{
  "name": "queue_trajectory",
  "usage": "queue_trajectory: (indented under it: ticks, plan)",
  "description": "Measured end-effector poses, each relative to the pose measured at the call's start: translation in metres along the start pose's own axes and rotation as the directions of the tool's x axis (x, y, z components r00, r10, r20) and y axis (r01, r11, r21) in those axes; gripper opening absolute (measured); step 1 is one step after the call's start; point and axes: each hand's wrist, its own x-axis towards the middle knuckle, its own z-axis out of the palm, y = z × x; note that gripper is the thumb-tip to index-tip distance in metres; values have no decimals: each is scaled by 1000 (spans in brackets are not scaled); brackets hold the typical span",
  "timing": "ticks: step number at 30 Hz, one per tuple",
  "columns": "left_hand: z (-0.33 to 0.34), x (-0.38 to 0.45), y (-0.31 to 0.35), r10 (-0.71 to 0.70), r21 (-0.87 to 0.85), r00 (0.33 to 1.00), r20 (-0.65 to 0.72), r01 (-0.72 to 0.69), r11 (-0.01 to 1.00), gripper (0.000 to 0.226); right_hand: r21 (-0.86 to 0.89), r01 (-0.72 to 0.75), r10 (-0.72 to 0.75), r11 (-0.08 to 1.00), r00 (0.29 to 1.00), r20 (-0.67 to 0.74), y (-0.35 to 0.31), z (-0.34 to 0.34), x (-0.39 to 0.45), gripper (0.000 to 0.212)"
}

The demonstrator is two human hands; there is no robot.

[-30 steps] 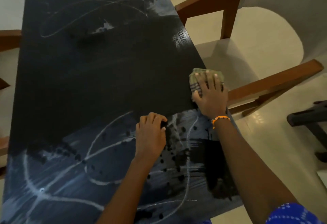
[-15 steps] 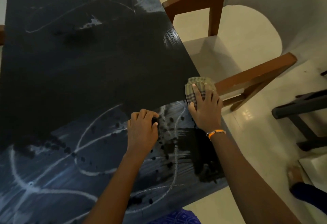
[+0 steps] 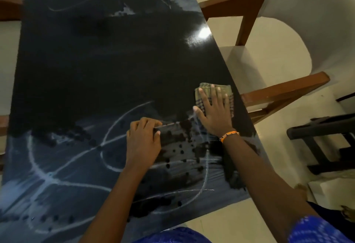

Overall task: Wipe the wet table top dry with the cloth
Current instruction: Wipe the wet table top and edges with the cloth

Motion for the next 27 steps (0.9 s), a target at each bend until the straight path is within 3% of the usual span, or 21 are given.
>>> queue_trajectory:
  ticks: [7,14,16,19,23,25,27]
  plan:
    - [-55,-25,-76,-198,-43,973,-121,194,980,28,54,144,-144,988,990,-1,-153,13,11,66]
    - [-112,-64,-172,-469,-128,834,-292,451,883,34,112,354,-360,929,932,43,-314,22,-2,67]
    - [-124,-75,-196,-527,-172,793,-304,499,850,36,83,440,-446,894,892,73,-356,29,-11,68]
    - [-138,-88,-231,-609,-228,737,-292,565,793,35,55,635,-637,771,765,97,-409,34,-19,65]
    - [-146,-91,-263,-625,-276,743,-239,565,778,31,-46,811,-800,583,584,137,-436,31,17,56]
    - [-147,-90,-273,-606,-301,762,-229,536,788,31,-108,819,-804,564,574,158,-448,26,49,54]
    - [-147,-88,-278,-588,-318,779,-218,513,797,32,-141,782,-768,607,623,146,-462,23,80,53]
